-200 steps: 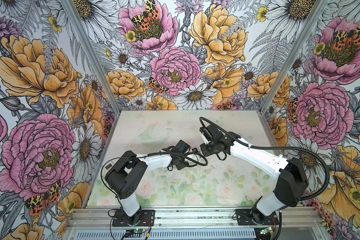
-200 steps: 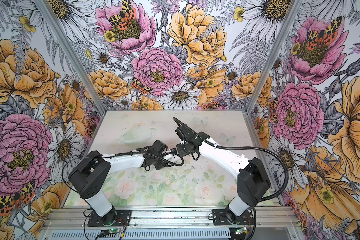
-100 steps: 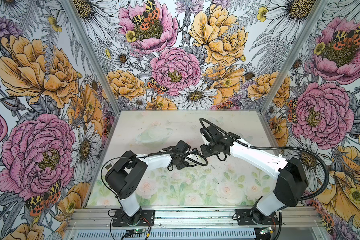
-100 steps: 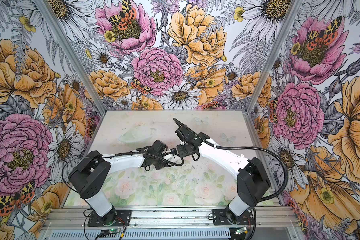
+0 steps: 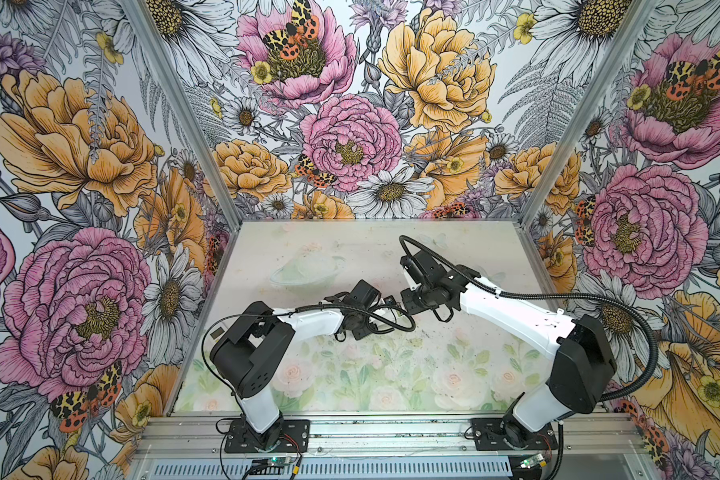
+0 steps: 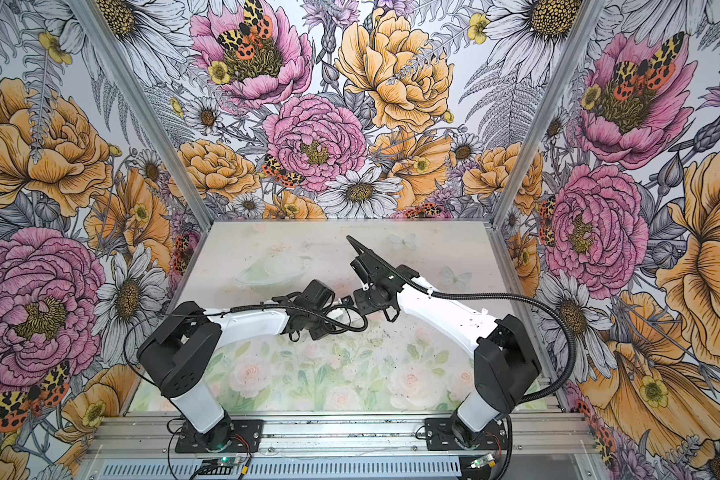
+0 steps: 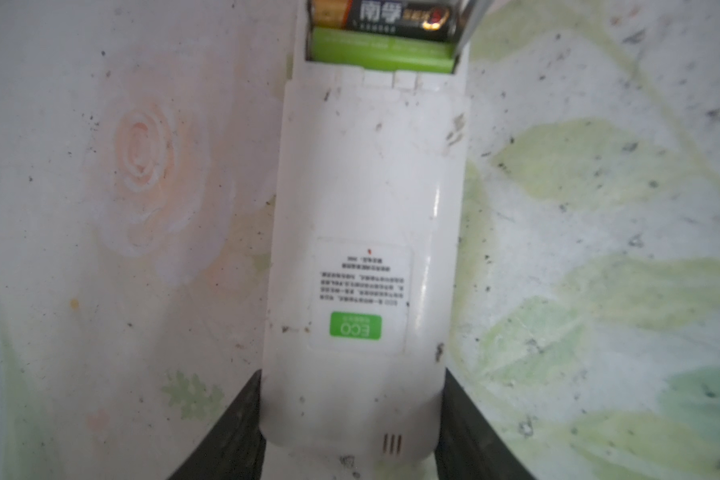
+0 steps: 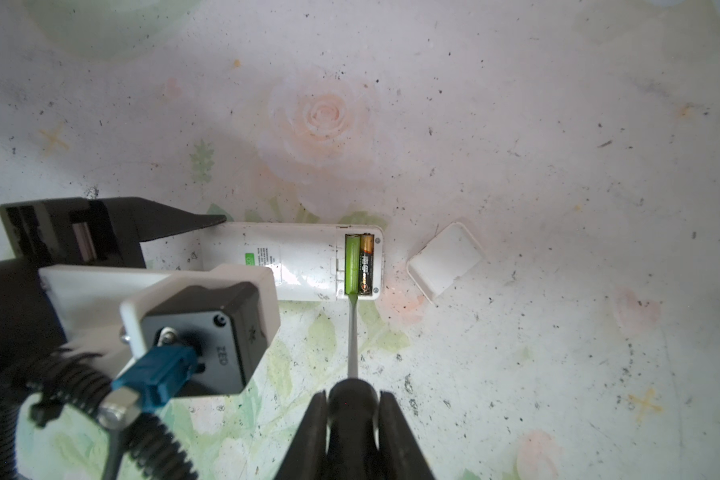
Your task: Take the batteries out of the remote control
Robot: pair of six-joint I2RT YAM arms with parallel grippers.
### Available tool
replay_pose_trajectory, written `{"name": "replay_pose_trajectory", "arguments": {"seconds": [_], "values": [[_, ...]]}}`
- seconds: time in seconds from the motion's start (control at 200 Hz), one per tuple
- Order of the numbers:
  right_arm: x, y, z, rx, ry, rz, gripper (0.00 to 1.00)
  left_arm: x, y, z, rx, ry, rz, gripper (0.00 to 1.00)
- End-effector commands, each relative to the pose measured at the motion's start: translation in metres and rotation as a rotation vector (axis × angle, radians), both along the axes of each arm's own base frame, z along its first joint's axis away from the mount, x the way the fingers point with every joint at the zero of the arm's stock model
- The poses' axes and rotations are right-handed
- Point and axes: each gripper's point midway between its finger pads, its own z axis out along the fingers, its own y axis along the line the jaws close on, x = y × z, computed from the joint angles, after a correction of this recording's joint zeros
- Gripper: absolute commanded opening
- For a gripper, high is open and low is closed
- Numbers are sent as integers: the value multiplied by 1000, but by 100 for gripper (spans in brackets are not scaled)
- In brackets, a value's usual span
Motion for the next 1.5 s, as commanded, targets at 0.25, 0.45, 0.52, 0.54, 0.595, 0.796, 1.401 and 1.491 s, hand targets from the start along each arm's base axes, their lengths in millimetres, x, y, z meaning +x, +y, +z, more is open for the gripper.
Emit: {"name": "replay_pose_trajectory", "arguments": {"seconds": [0.25, 0.45, 0.52, 0.54, 0.595, 0.796, 1.401, 1.491], "values": [[-9, 0, -5, -2, 27, 14, 0, -13, 10, -21, 43, 68, -18, 3], [-14, -1, -4, 1, 30, 13, 0, -13, 9, -21, 40, 69, -21, 2], [-15, -1, -4, 0, 30, 14, 0, -13, 10, -21, 43, 71, -20, 2], [-15, -1, -4, -1, 30, 13, 0, -13, 9, -21, 42, 71, -21, 2], [-16, -1, -4, -3, 28, 13, 0, -13, 9, -21, 41, 70, -21, 2], [-17, 1, -6, -7, 32, 22, 0, -14, 9, -22, 41, 74, -23, 2], [-37, 31, -17, 139, -169, 83, 0, -18, 8, -21, 1, 161, -48, 0], [-45, 38, -23, 205, -218, 109, 0, -18, 8, -19, -28, 210, -47, 0]]}}
